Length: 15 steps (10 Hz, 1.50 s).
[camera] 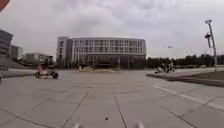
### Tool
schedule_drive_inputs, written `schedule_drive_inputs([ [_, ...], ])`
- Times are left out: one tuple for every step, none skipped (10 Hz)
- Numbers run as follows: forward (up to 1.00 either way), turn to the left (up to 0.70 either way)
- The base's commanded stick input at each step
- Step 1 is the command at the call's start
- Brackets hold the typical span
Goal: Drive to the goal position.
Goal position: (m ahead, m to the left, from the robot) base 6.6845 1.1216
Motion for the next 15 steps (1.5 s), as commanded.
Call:
schedule_drive_inputs([
  [0.50, 0.00],
  [0.50, 0.00],
  [0.50, 0.00],
  [0.50, 0.00],
  [0.50, 0.00],
  [0.50, 0.00],
  [0.50, 0.00],
  [0.50, 0.00],
  [0.50, 0.00],
  [0.50, 0.00],
  [0.50, 0.00],
  [0.50, 0.00],
  [0.50, 0.00],
  [0.50, 0.00],
  [0.50, 0.00],
])
